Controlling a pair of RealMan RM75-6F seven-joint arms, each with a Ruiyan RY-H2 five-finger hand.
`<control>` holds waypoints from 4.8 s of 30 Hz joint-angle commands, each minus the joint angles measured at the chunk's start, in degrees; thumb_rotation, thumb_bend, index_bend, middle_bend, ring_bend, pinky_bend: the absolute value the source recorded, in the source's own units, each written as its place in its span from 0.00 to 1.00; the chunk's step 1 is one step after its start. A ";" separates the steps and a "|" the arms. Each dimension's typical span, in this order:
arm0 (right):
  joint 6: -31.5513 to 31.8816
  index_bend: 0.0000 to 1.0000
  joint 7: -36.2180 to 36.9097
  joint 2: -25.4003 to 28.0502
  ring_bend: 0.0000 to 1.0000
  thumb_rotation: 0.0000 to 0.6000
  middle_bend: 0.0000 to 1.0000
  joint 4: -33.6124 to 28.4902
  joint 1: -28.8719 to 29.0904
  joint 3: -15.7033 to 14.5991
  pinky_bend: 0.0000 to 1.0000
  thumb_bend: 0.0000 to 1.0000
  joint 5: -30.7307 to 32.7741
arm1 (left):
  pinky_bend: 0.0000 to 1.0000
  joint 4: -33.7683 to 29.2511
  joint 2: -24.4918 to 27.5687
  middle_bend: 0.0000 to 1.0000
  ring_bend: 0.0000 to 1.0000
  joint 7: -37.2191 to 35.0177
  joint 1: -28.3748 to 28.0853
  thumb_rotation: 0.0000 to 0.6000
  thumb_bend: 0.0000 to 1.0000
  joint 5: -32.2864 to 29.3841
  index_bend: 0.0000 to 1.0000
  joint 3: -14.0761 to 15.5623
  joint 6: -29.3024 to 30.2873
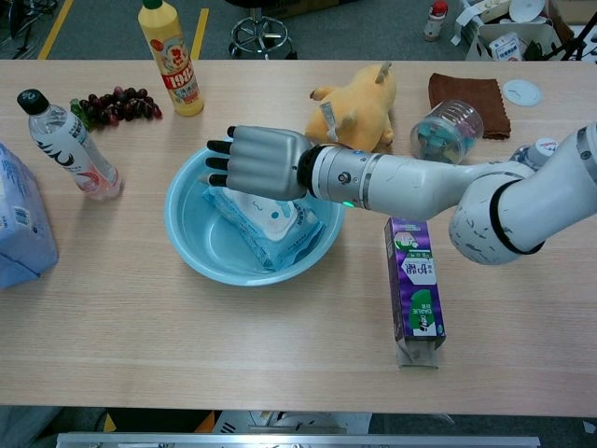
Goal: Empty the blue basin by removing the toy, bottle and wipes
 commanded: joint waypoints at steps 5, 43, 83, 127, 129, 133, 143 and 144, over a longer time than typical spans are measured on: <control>-0.28 0.00 -0.38 -0.08 0.00 1.00 0.06 -0.09 0.02 -1.64 0.16 0.00 -2.79 | 0.13 -0.13 0.52 0.03 0.00 -1.22 0.06 1.00 0.23 0.69 0.04 0.37 0.14; -3.30 0.54 -1.79 -6.40 0.36 1.00 0.46 7.51 0.34 -1.26 0.45 0.08 -5.59 | 0.13 0.00 2.78 0.03 0.00 -9.32 -0.26 1.00 0.23 2.94 0.04 1.99 0.49; -4.93 0.51 4.70 -4.09 0.46 1.00 0.50 8.07 -1.31 -0.70 0.62 0.22 -9.71 | 0.13 -0.67 3.33 0.03 0.00 -9.47 -0.63 1.00 0.23 2.98 0.04 2.30 -0.05; 10.01 0.93 17.53 7.62 0.76 1.00 0.75 -2.37 -6.68 2.79 0.89 0.31 -16.60 | 0.13 -2.10 4.18 0.03 0.00 -8.24 -1.40 1.00 0.23 3.92 0.04 2.33 -0.63; 11.11 0.93 17.53 9.10 0.76 1.00 0.75 -3.50 -7.27 3.36 0.89 0.31 -16.55 | 0.13 -2.28 4.26 0.03 0.00 -8.05 -1.46 1.00 0.23 3.95 0.04 2.29 -0.67; 13.11 0.93 17.54 12.21 0.76 1.00 0.75 -5.53 -8.57 4.62 0.89 0.31 -15.98 | 0.13 -2.64 4.39 0.03 0.00 -7.73 -1.55 1.00 0.23 4.13 0.04 2.24 -0.66; 17.91 0.93 19.68 23.25 0.76 1.00 0.75 -10.78 -14.73 4.17 0.89 0.31 -14.80 | 0.13 -3.59 4.74 0.03 0.00 -6.39 -2.12 1.00 0.23 4.61 0.04 2.05 -1.25; 18.33 0.93 19.89 24.27 0.76 1.00 0.75 -11.08 -15.40 3.87 0.89 0.31 -14.86 | 0.13 -3.67 4.74 0.03 0.00 -6.27 -2.28 1.00 0.23 4.52 0.04 1.97 -1.49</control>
